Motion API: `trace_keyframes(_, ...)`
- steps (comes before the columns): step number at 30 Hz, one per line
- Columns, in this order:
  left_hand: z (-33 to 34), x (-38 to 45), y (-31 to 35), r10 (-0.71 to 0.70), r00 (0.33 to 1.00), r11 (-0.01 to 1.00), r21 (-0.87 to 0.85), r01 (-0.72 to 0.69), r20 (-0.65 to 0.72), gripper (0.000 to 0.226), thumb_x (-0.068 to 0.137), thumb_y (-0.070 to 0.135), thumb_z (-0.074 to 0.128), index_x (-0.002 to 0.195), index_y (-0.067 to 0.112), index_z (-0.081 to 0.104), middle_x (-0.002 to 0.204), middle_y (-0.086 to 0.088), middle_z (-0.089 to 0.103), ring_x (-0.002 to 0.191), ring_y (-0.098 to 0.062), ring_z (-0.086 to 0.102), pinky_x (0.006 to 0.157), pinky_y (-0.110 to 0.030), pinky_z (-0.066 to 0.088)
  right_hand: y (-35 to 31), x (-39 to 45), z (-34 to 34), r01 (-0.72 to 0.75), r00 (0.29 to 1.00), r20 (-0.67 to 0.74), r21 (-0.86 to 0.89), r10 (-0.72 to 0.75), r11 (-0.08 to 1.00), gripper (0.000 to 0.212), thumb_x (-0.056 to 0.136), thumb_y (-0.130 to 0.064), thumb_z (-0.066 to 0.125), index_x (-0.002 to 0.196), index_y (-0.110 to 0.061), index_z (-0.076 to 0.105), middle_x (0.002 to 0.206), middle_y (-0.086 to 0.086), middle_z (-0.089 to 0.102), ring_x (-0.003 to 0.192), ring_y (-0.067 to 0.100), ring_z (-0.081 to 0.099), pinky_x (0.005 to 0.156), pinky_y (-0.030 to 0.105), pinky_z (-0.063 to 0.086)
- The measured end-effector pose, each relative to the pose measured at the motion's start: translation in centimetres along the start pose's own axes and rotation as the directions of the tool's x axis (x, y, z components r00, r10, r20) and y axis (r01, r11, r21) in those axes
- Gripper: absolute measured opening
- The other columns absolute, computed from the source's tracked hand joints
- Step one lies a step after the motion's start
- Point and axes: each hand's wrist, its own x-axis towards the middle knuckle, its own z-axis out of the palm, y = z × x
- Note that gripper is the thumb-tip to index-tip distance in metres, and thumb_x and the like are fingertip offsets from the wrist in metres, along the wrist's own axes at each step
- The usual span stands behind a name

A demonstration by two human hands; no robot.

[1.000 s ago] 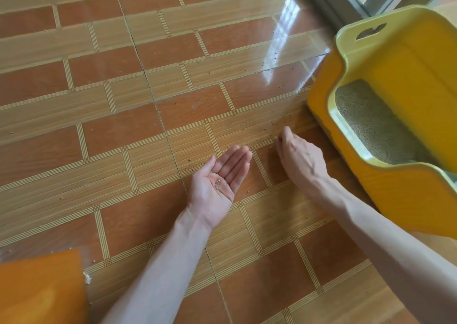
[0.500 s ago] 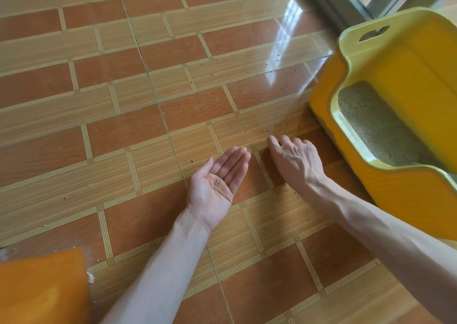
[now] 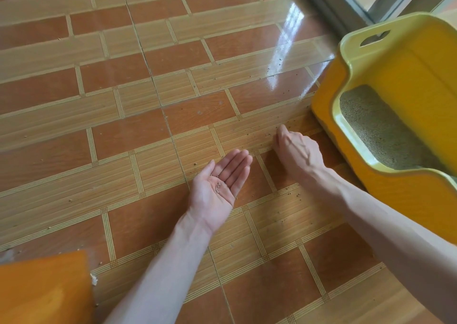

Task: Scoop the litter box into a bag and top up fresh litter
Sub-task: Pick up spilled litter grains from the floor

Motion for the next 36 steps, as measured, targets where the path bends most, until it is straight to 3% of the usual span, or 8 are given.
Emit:
trace_keyframes(3, 0.0, 0.0, 0.1, 0.001, 1.0, 1.0, 0.005, 0.0, -0.011, 0.052, 0.112, 0.03, 0.031, 0.127, -0.007, 0.065, 0.132, -0.023, 0.067, 0.121, -0.036, 0.067, 0.099, -0.037, 0.057, 0.1, 1.5, -0.1, 0.071, 0.997, 0.015, -0.025, -0.071, 0.997, 0.017, 0.104, -0.013, 0.04, 0.088, -0.012, 0.037, 0.063, 0.0, 0.046, 0.048, 0.016, 0.045, 0.043, 0.026, 0.029)
trace_keyframes(7, -0.1, 0.1, 0.1, -0.001, 1.0, 1.0, 0.01, 0.001, -0.021, 0.052, 0.112, 0.03, 0.031, 0.128, -0.007, 0.063, 0.132, -0.023, 0.067, 0.122, -0.035, 0.067, 0.099, -0.037, 0.057, -0.2, 2.8, -0.5, 0.132, 0.989, 0.088, -0.159, -0.119, 0.979, 0.016, 0.101, -0.006, 0.045, 0.091, -0.012, 0.034, 0.067, 0.004, 0.048, 0.052, 0.023, 0.052, 0.046, 0.034, 0.048)
trace_keyframes(13, -0.4, 0.2, 0.4, 0.006, 0.999, 1.0, -0.012, -0.007, -0.032, 0.052, 0.112, 0.03, 0.031, 0.127, -0.007, 0.064, 0.131, -0.023, 0.068, 0.121, -0.035, 0.068, 0.098, -0.037, 0.057, -1.1, 2.3, -0.7, 0.129, 0.983, 0.158, -0.243, -0.092, 0.961, 0.015, 0.1, -0.006, 0.048, 0.114, -0.007, 0.042, 0.075, 0.005, 0.042, 0.06, 0.024, 0.05, 0.065, 0.038, 0.051)
trace_keyframes(16, -0.4, 0.2, 0.4, 0.005, 0.999, 1.0, -0.013, -0.005, -0.032, 0.051, 0.112, 0.03, 0.032, 0.127, -0.006, 0.064, 0.131, -0.023, 0.068, 0.121, -0.035, 0.068, 0.098, -0.037, 0.057, -1.8, 2.4, -0.9, 0.068, 0.983, 0.182, -0.2, -0.031, 0.977, 0.012, 0.102, -0.001, 0.038, 0.112, -0.004, 0.044, 0.069, 0.004, 0.04, 0.056, 0.022, 0.048, 0.061, 0.038, 0.048)
trace_keyframes(21, -0.5, -0.3, 0.6, 0.014, 0.999, 1.0, -0.026, -0.015, -0.031, 0.052, 0.111, 0.029, 0.033, 0.123, -0.007, 0.067, 0.131, -0.023, 0.068, 0.12, -0.035, 0.068, 0.098, -0.037, 0.058, -2.2, 2.3, -1.4, -0.031, 0.98, 0.197, 0.013, 0.028, 0.999, 0.023, 0.104, -0.011, 0.027, 0.096, -0.003, 0.047, 0.072, 0.011, 0.061, 0.064, 0.03, 0.06, 0.06, 0.038, 0.051)
trace_keyframes(27, -1.4, -1.6, 2.6, 0.096, 0.994, 0.992, -0.074, -0.099, -0.048, 0.049, 0.111, 0.027, 0.033, 0.125, -0.007, 0.066, 0.128, -0.023, 0.069, 0.117, -0.034, 0.07, 0.094, -0.037, 0.06, -6.6, 0.2, -0.5, 0.264, 0.961, 0.048, 0.134, -0.272, 0.955, 0.019, 0.105, -0.025, 0.037, 0.089, -0.015, 0.036, 0.068, -0.001, 0.051, 0.05, 0.023, 0.051, 0.047, 0.031, 0.039)
trace_keyframes(30, -2.1, -2.4, 4.2, 0.189, 0.979, 0.975, -0.105, -0.197, -0.077, 0.047, 0.111, 0.025, 0.033, 0.124, -0.006, 0.065, 0.127, -0.021, 0.07, 0.116, -0.033, 0.071, 0.094, -0.037, 0.06, -9.2, -0.3, 0.3, 0.332, 0.939, 0.029, 0.19, -0.343, 0.924, 0.019, 0.105, -0.026, 0.037, 0.089, -0.016, 0.035, 0.069, 0.0, 0.053, 0.05, 0.024, 0.05, 0.048, 0.031, 0.036)
trace_keyframes(36, -3.5, -3.8, 7.2, 0.346, 0.928, 0.917, -0.158, -0.366, -0.14, 0.048, 0.112, 0.025, 0.03, 0.125, -0.005, 0.065, 0.127, -0.019, 0.071, 0.117, -0.031, 0.07, 0.096, -0.037, 0.059, -12.8, 0.2, 1.7, 0.458, 0.885, 0.043, 0.104, -0.464, 0.883, 0.018, 0.108, -0.022, 0.037, 0.091, -0.017, 0.034, 0.064, -0.009, 0.036, 0.044, 0.015, 0.043, 0.039, 0.03, 0.039)
